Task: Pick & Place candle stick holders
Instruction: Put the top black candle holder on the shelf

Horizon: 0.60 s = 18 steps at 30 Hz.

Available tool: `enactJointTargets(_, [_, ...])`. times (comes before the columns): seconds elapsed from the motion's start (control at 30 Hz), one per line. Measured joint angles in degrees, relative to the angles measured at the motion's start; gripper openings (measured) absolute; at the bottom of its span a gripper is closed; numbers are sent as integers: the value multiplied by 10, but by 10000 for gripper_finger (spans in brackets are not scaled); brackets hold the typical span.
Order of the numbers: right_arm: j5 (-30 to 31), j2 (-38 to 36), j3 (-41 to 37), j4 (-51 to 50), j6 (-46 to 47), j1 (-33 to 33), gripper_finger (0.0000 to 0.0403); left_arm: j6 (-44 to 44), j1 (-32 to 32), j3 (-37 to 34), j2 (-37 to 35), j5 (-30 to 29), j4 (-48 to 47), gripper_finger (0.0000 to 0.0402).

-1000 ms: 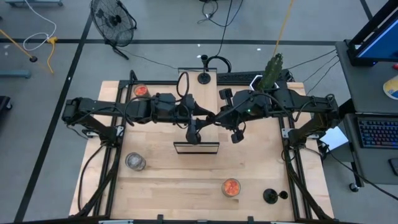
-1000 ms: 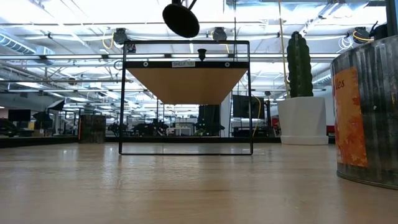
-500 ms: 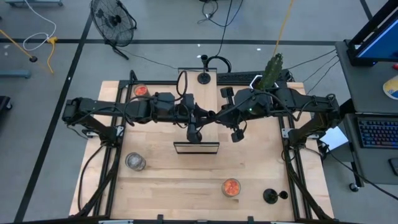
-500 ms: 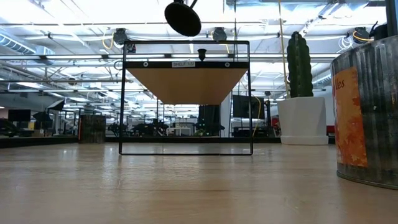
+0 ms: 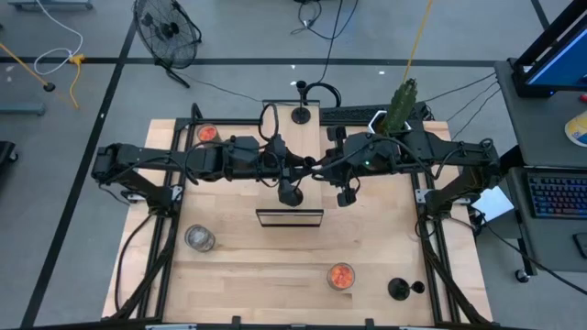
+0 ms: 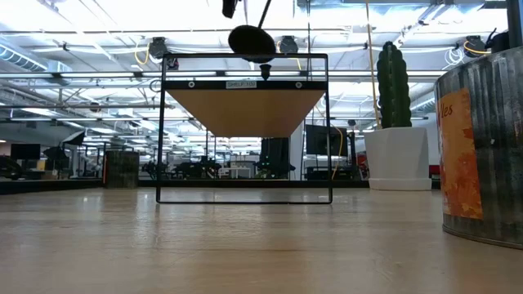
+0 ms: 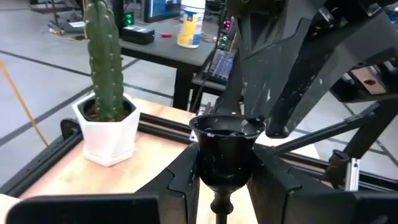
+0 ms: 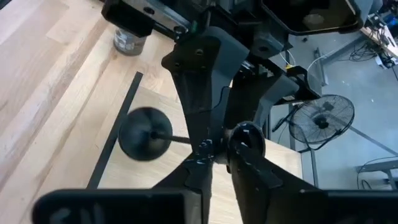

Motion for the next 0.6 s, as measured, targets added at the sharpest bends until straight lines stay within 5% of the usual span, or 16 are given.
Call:
enactJointTargets(0.4, [49, -6, 0, 0, -2, 0, 126, 16, 18, 1, -29, -36, -33, 104])
enactJointTargets(0.6, [120, -25, 0, -3, 3, 0, 134, 37, 37, 1, -45, -69, -42, 104])
